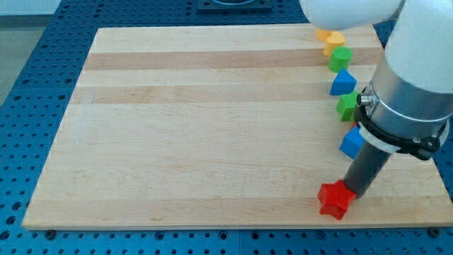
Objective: Push the red star to the bottom center of the board
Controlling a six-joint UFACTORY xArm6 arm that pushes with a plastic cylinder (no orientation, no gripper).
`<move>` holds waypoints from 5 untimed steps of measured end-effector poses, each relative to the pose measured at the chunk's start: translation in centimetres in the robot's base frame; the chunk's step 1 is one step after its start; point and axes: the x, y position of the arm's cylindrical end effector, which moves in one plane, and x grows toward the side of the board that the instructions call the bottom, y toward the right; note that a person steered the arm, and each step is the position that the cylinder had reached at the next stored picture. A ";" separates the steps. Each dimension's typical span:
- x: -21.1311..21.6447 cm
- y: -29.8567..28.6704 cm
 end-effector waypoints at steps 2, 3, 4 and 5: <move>0.0 1.1; 0.4 2.5; 1.0 3.4; 1.9 3.4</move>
